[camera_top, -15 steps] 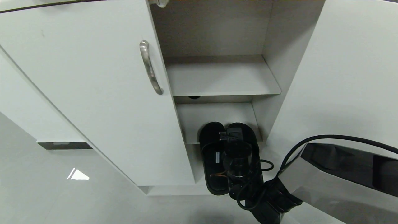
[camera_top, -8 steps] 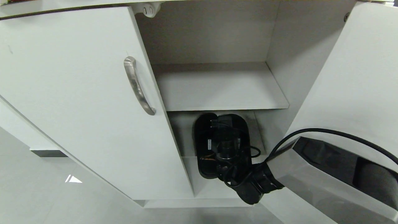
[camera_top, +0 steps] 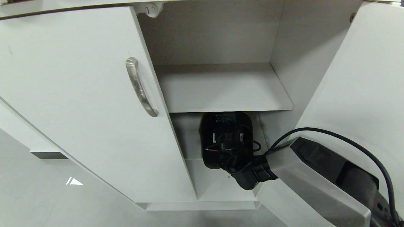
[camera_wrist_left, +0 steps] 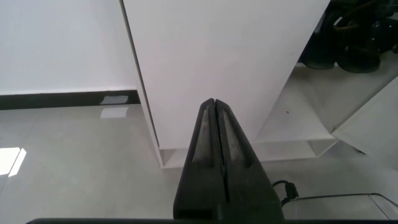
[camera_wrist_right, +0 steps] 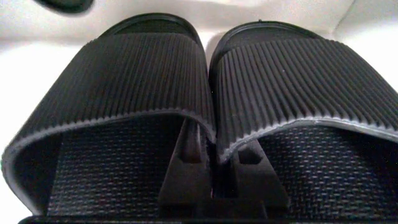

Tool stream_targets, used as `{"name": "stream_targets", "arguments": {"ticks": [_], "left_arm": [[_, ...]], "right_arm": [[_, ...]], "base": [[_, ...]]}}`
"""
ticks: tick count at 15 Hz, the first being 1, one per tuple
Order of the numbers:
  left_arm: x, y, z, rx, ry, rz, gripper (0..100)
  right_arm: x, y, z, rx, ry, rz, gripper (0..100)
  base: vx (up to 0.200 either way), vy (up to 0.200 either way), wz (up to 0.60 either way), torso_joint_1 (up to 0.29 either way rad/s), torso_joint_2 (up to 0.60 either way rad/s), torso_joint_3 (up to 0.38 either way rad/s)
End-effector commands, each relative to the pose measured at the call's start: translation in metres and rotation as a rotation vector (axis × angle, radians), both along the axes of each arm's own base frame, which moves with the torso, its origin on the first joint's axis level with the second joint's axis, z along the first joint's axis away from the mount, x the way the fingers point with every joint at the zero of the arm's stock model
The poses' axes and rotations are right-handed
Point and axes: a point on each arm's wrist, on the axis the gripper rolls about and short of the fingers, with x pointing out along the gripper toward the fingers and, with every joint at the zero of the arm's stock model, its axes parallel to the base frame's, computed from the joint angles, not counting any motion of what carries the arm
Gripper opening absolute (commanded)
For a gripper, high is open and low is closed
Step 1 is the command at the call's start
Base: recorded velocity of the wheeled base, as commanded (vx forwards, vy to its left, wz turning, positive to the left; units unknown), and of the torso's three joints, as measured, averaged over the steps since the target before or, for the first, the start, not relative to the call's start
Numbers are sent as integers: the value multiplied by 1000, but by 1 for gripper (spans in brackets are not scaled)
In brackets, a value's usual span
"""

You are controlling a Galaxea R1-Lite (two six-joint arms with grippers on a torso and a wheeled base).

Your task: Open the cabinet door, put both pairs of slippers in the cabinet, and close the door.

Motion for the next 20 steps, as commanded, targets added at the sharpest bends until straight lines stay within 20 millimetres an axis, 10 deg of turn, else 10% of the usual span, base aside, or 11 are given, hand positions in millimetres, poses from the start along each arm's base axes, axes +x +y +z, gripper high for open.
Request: {"name": "stream_targets", "arguments": {"ticks": [1, 7, 8, 12, 20], "left_arm": [[0, 0, 0, 0, 1, 1, 0], [0, 0, 0, 1, 1, 2, 0], [0, 0, 0, 3, 1, 1, 0], [0, 0, 0, 0, 1, 2, 0], [0, 0, 0, 1, 1, 1, 0]], "right_arm": [[8, -1, -4, -3, 3, -3, 0], [16, 0, -12, -12, 14, -9, 0], [17, 0, -14, -15, 17, -10, 100], [11, 3, -19, -24, 28, -1, 100], [-96, -28, 22, -61, 63, 148, 100]], "base": [[0, 0, 0, 0, 0, 0], [0, 0, 0, 0, 0, 0], [0, 0, 0, 0, 0, 0], [0, 0, 0, 0, 0, 0], [0, 0, 0, 0, 0, 0]]}}
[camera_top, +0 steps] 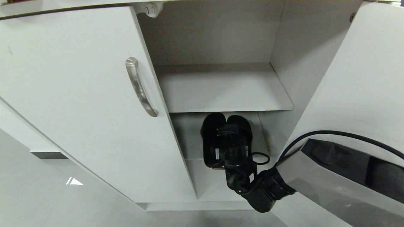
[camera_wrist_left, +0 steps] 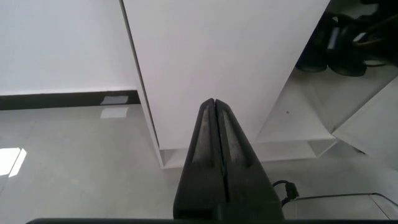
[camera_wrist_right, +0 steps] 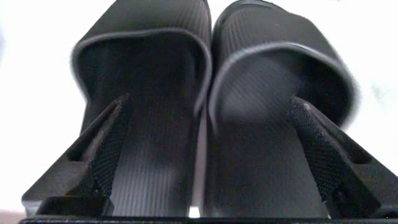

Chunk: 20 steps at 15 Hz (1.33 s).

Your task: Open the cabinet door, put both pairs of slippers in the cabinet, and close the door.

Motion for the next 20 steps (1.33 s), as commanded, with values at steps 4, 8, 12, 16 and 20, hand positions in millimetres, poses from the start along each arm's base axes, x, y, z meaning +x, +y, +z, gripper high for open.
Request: {"name": "stream_targets", "arguments": {"ticks": [4, 8, 12, 16, 20], "left_arm": [[0, 0, 0, -1, 1, 1, 0], [0, 0, 0, 1, 1, -1, 0], [0, 0, 0, -1, 1, -1, 0], [0, 0, 0, 1, 1, -4, 0], [0, 0, 0, 1, 1, -2, 0]], "right_arm": [[-83, -39, 45, 33, -10, 204, 0], [-150, -77, 79, 73, -11, 471, 0], [-165, -97, 96, 135, 11, 551, 0], [-172, -97, 92, 119, 34, 599, 0], [-182, -104, 86, 104, 64, 675, 0]], "base": [[-200, 0, 0, 4, 4, 2], [-200, 0, 0, 0, 0, 5], [0, 0, 0, 0, 0, 0], [0, 0, 0, 1, 1, 31], [0, 0, 0, 2, 2, 192]]}}
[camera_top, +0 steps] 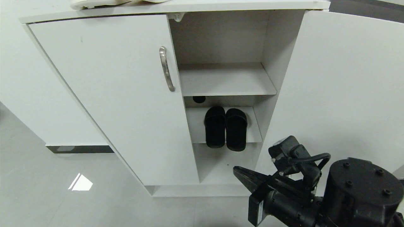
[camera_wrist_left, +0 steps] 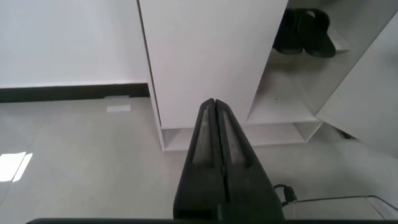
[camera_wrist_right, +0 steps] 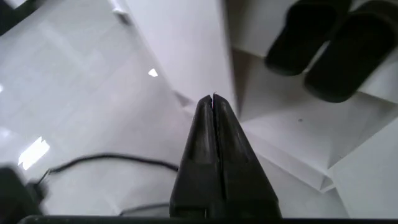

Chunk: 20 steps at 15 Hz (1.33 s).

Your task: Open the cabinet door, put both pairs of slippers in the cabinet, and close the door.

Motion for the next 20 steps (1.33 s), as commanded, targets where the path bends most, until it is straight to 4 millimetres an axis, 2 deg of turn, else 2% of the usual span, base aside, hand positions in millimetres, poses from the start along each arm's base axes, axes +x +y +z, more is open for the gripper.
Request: {"name": "stream_targets", "arguments": {"ticks": [1, 5, 9, 15, 20], "left_arm": [[0, 0, 0, 0, 1, 1, 0], [0, 0, 0, -2, 1, 4, 0], [0, 0, 0, 6, 1, 2, 0], [0, 0, 0, 3, 1, 2, 0], [0, 0, 0, 4, 1, 2, 0]], "right_arm": [[-4, -5, -2, -8, 6, 17, 0], [-9, -12, -6, -19, 21, 78, 0], [-28, -36, -8, -7, 51, 331, 0], [-38, -54, -20, -35, 94, 491, 0], [-36, -55, -21, -37, 94, 489, 0]], "base": [[0, 0, 0, 2, 7, 203], [0, 0, 0, 2, 5, 200], [0, 0, 0, -2, 1, 102], [0, 0, 0, 0, 0, 0], [0, 200, 0, 5, 3, 2]]}}
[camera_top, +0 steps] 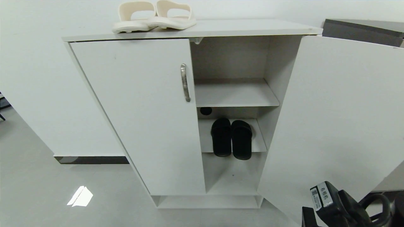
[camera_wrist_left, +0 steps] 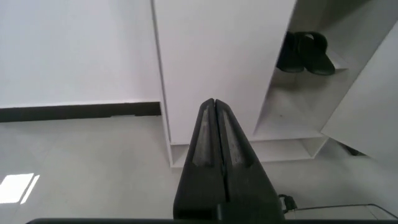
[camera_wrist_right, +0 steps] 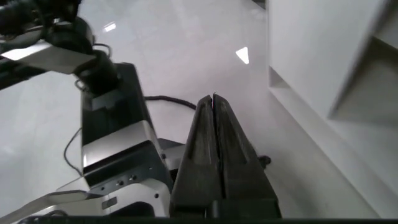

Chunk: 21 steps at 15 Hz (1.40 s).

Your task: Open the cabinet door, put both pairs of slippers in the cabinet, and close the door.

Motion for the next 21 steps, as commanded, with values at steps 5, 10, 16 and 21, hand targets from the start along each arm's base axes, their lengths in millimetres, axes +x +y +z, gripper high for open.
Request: {"name": "stream_targets", "arguments": {"ticks": [5, 10, 16, 21], "left_arm": [[0, 0, 0, 0, 0, 3, 0], [0, 0, 0, -3, 2, 3, 0], [0, 0, 0, -3, 2, 3, 0], [0, 0, 0, -3, 2, 3, 0]], "right_arm": [[1, 0, -3, -15, 6, -1, 0], [1, 1, -4, -18, 6, 0, 0], [2, 2, -7, -31, 8, 1, 0], [2, 2, -7, -34, 9, 1, 0]], "base": [[0, 200, 0, 0, 2, 3], [0, 200, 0, 1, 4, 1], [0, 133, 0, 1, 3, 3], [0, 0, 0, 0, 0, 0]]}}
